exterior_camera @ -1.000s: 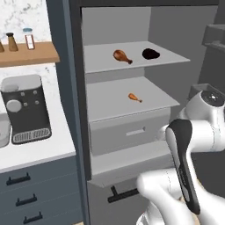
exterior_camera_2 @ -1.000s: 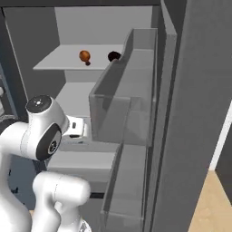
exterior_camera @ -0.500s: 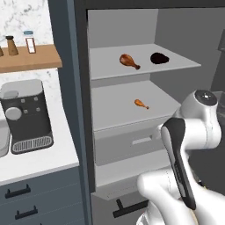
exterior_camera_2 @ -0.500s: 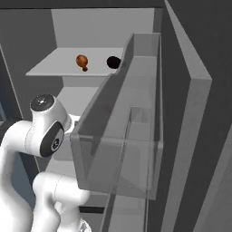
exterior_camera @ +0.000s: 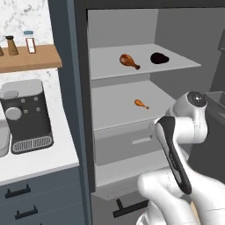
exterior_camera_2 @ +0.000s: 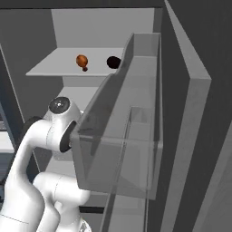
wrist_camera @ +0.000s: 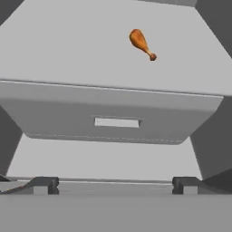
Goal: Place one avocado and one chicken drumstick in each tupperware on the nearby counter, to pack two identical lunches.
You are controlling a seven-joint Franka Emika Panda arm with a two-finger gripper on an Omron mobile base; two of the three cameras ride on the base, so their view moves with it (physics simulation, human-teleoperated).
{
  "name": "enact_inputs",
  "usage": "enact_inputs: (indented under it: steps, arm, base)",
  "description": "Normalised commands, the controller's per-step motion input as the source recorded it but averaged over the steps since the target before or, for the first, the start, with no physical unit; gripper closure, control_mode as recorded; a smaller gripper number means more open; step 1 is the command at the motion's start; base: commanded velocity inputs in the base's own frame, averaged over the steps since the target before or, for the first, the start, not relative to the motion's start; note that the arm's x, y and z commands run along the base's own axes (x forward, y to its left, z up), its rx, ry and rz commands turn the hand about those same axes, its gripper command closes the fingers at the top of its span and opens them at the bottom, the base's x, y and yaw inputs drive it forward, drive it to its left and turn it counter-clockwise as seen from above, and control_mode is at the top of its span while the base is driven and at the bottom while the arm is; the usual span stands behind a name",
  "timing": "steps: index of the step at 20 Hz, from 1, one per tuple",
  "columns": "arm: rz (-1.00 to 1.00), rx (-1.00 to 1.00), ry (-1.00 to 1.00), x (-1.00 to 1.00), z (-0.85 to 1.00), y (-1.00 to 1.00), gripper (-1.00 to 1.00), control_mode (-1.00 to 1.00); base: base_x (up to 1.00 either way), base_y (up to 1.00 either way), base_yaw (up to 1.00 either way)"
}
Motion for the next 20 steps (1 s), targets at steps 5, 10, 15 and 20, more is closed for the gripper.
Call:
enact_inputs:
  steps: [5, 10, 15, 20]
  arm:
    - [0.0, 0.06, -0.02, 0.65, 0.0, -0.26, -1.0, -1.0]
    - [0.0, 0.03, 0.0, 0.75, 0.0, -0.17, -1.0, -1.0]
    - [0.0, 0.0, 0.0, 0.79, -0.01, 0.0, -1.0, -1.0]
    - [0.0, 0.0, 0.0, 0.7, -0.07, 0.0, -1.0, -1.0]
  base:
    - [0.0, 0.0, 0.0]
    - [0.0, 0.0, 0.0]
    - [0.0, 0.0, 0.0]
    - [0.0, 0.0, 0.0]
